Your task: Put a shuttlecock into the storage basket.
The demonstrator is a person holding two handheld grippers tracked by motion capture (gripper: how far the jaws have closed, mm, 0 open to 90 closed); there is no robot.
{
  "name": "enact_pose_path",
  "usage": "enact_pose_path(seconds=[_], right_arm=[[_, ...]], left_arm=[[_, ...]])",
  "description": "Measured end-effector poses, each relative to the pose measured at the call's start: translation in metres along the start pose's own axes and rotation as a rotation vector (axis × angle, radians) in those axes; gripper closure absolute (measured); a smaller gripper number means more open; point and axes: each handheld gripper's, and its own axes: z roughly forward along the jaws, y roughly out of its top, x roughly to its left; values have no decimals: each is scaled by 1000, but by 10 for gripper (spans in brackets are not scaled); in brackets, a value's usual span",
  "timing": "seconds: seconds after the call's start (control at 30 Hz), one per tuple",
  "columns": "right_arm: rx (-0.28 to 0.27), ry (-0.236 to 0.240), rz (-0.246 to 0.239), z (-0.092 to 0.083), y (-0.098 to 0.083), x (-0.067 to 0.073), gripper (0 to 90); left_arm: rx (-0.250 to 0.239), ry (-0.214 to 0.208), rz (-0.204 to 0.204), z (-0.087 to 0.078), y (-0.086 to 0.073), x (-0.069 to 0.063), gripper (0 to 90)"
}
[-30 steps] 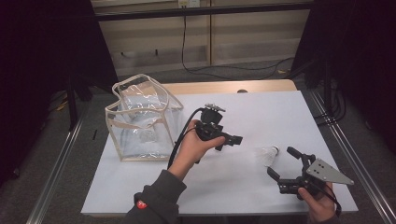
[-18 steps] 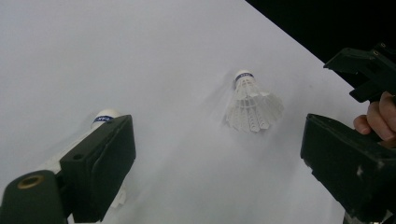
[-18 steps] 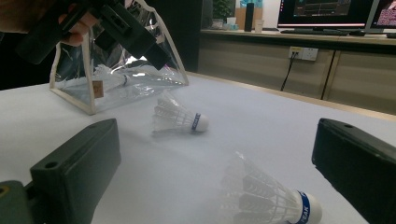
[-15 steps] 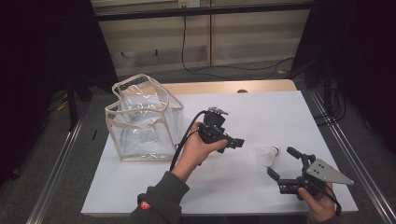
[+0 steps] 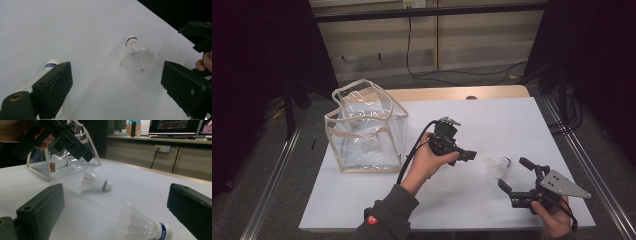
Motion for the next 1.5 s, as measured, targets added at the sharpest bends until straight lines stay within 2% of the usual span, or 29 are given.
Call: enact_pose_path(seconds=[0.33, 0.67, 1.5], right_arm=[[2, 0, -3, 0, 0, 0, 11], [3, -1, -2, 0, 0, 0, 12], [5, -4, -9, 0, 0, 0, 15]], left_arm=[[16, -4, 16, 9, -1, -3, 82], [7, -5, 14, 17, -3, -4, 59], [18, 5, 24, 41, -7, -9, 59]])
